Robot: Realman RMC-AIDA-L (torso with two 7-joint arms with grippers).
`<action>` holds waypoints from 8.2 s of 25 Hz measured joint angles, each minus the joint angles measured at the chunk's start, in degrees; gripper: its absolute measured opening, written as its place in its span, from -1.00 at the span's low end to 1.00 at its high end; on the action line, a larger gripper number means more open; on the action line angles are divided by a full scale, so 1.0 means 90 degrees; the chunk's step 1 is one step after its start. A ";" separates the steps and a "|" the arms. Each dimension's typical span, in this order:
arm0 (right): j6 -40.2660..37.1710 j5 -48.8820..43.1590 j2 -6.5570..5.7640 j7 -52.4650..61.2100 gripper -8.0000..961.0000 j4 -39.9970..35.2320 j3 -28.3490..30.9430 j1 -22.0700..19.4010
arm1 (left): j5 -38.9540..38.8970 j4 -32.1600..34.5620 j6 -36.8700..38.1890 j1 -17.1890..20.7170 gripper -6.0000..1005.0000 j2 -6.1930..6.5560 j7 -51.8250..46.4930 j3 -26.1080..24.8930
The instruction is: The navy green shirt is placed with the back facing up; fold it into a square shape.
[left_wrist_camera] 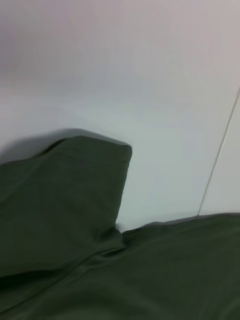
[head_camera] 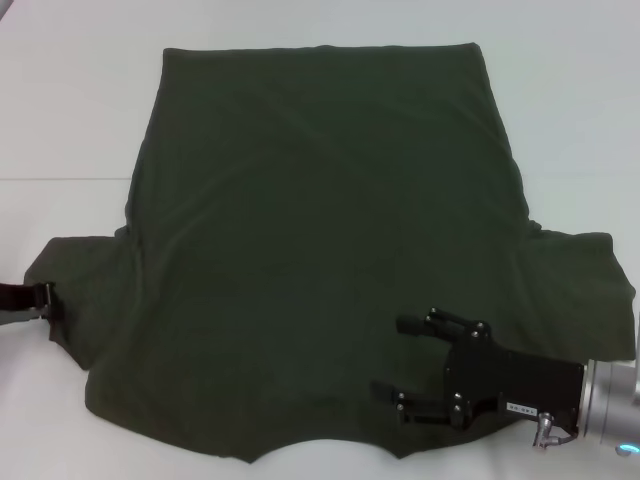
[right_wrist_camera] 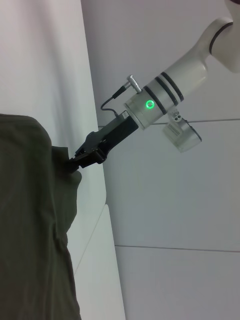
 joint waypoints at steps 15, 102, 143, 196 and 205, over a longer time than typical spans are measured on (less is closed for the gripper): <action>-0.0018 0.0181 -0.0008 -0.0002 0.93 0.0000 0.0000 -0.0032 | -0.0005 0.0328 0.0163 0.0098 -0.96 0.0184 0.0074 -0.0042; -0.0200 0.0409 -0.0056 0.0140 0.93 -0.0170 0.0220 -0.0534 | -0.4053 -0.0415 0.3300 0.0850 0.73 -0.0166 0.4754 0.0485; -0.0417 -0.4010 -0.0431 1.0405 0.93 -0.4726 0.1302 -0.0112 | -0.3958 -0.0248 0.3287 0.1503 0.72 -0.0355 0.7581 0.0392; 0.2014 -0.6506 -0.0501 1.1886 0.92 -0.2506 0.1248 0.1075 | -0.3939 -0.0151 0.3383 0.1454 0.72 -0.0346 0.7682 0.0429; 0.2124 -0.6526 -0.0501 1.1887 0.92 -0.2382 0.1133 0.1127 | -0.3939 -0.0151 0.3384 0.1453 0.72 -0.0346 0.7682 0.0420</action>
